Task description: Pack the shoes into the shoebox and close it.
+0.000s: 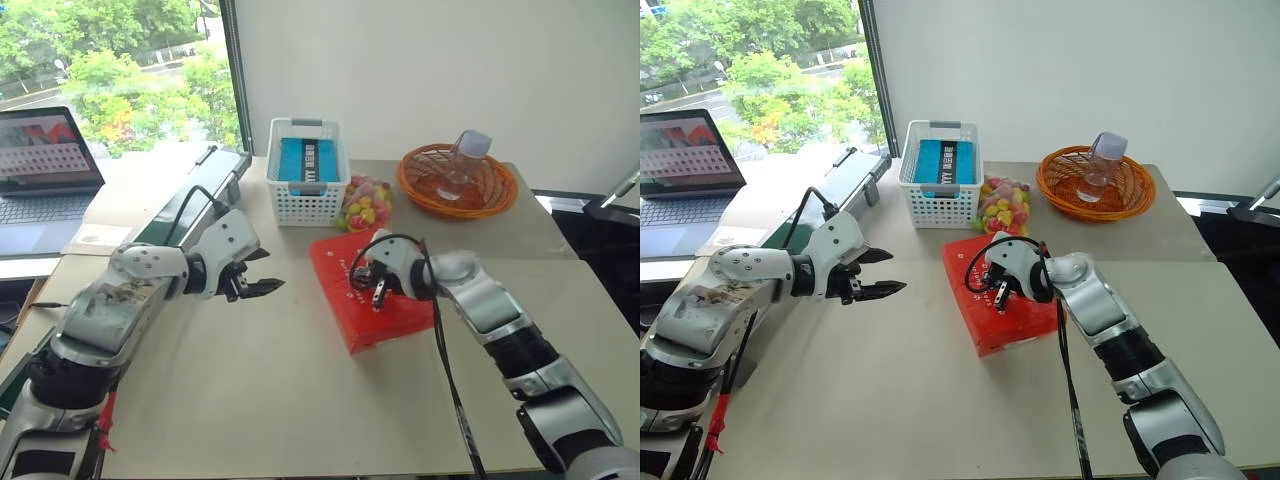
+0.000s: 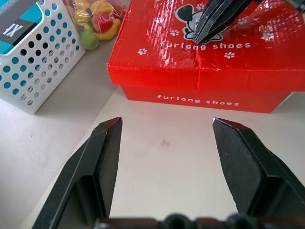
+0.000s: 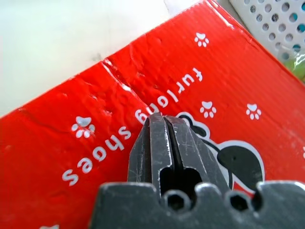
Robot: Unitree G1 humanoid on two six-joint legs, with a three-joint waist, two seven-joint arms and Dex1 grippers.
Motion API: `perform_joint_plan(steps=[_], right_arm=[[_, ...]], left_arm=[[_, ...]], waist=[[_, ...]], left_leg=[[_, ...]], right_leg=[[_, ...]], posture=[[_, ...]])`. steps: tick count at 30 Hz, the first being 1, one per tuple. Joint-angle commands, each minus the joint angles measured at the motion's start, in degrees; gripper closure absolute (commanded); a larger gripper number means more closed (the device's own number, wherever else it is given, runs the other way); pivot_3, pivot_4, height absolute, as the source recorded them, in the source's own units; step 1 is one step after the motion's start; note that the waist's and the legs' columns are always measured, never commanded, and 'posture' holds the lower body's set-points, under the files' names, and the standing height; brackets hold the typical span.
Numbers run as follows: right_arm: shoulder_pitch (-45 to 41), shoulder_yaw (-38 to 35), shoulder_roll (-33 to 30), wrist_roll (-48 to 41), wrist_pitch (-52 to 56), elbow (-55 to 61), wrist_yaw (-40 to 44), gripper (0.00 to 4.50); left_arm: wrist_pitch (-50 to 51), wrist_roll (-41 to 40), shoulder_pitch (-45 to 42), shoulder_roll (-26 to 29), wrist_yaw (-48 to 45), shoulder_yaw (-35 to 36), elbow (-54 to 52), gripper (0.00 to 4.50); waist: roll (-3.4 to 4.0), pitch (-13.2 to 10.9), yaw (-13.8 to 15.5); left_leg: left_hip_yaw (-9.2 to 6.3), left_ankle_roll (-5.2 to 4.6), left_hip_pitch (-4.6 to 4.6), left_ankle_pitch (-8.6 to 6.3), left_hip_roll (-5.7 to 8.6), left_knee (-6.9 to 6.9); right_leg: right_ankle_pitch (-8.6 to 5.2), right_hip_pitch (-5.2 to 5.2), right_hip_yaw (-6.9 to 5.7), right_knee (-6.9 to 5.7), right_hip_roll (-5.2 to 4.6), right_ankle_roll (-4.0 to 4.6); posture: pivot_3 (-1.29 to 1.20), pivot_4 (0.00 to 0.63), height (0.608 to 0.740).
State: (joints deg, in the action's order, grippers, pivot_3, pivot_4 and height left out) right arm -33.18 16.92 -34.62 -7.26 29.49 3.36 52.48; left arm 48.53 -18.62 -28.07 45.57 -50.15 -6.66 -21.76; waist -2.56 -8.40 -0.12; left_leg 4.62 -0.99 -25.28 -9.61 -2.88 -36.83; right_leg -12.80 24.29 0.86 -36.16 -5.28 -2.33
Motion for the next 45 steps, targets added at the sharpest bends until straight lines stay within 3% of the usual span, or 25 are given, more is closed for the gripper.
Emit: perform_joint_plan(steps=[1,10,11,15,20,25,32,34,45], right_arm=[[1.7,-6.2,-3.3,-2.4,-1.3,9.6,0.6,3.69],[8.5,-16.7,-6.6,-9.6,3.4,20.9,-0.4,0.56],[11.9,-20.6,-7.5,-11.7,4.6,22.5,-0.1,0.11],[22.1,-33.4,-7.6,-13.9,2.7,24.0,-2.9,0.11],[31.0,-40.4,-5.5,-14.4,0.7,26.3,-6.4,0.11],[39.3,-41.7,-3.7,-18.0,2.0,29.6,-6.6,0.11],[50.1,-41.9,0.2,-16.6,-5.1,25.7,-6.2,0.11],[50.7,-41.4,2.5,-15.5,-8.2,23.2,-8.3,0.11],[50.6,-35.4,9.9,-9.0,-19.9,15.2,-15.2,0.11]], left_arm=[[-3.1,-0.6,-0.8,-1.4,-0.8,-0.3,0.6,1.29],[-7.9,-3.3,2.1,-2.6,-4.1,0.7,0.8,1.29],[-7.9,-4.7,2.6,-3.7,-3.9,1.8,0.8,1.29],[-8.7,-4.7,5.5,-5.1,-1.9,3.0,0.2,1.29],[-9.7,-6.5,11.0,-8.8,2.2,5.9,-1.2,1.29],[-16.9,-2.5,17.8,-12.0,5.1,5.2,-0.1,1.29],[-26.2,2.5,23.3,-13.5,6.9,4.1,5.4,1.29],[-27.6,3.1,24.3,-14.8,8.4,4.1,6.3,1.29],[-38.4,9.6,30.8,-20.3,15.0,3.4,14.5,1.29]], waist=[[0.04,-0.1,0.0],[0.06,-0.1,0.2],[0.05,-0.1,0.2],[0.03,-0.1,1.3],[0.05,-0.1,0.7],[0.06,-0.1,0.5],[0.07,-0.1,0.8],[0.07,-0.1,0.8],[0.18,-0.1,0.6]], left_leg=[[-0.01,-0.02,-0.12,-0.01,-0.01,0.0],[-0.01,-0.04,-0.12,-0.06,-0.03,-0.05],[-0.01,-0.04,-0.1,-0.05,-0.03,-0.09],[-0.06,-0.04,-0.11,-0.04,0.02,-0.13],[0.02,-0.05,0.0,-0.04,-0.04,-0.12],[0.03,-0.05,0.05,-0.05,-0.06,-0.11],[0.01,-0.02,0.07,-0.06,-0.04,-0.11],[0.0,0.39,0.07,-0.31,-0.05,-0.11],[0.0,0.41,0.08,-0.32,-0.07,-0.08]], right_leg=[[0.01,0.1,0.0,0.01,0.06,-0.02],[-0.05,0.02,-0.04,0.08,0.08,-0.03],[-0.08,0.01,-0.04,0.08,0.05,0.04],[-0.28,-0.09,-0.08,0.14,-0.01,0.29],[-0.25,-0.09,-0.02,0.08,0.03,0.33],[-0.25,-0.1,0.01,0.07,0.02,0.33],[-0.28,-0.12,-0.01,0.12,-0.05,0.36],[-0.28,-0.12,-0.02,0.13,-0.07,0.35],[-0.3,-0.08,-0.03,0.13,-0.06,0.36]], posture=[[0.0,0.15,0.74],[0.0,0.15,0.74],[0.0,0.15,0.74],[0.0,0.15,0.74],[0.0,0.15,0.74],[0.0,0.15,0.74],[0.0,0.15,0.74],[0.0,0.15,0.74],[0.0,0.15,0.74]])
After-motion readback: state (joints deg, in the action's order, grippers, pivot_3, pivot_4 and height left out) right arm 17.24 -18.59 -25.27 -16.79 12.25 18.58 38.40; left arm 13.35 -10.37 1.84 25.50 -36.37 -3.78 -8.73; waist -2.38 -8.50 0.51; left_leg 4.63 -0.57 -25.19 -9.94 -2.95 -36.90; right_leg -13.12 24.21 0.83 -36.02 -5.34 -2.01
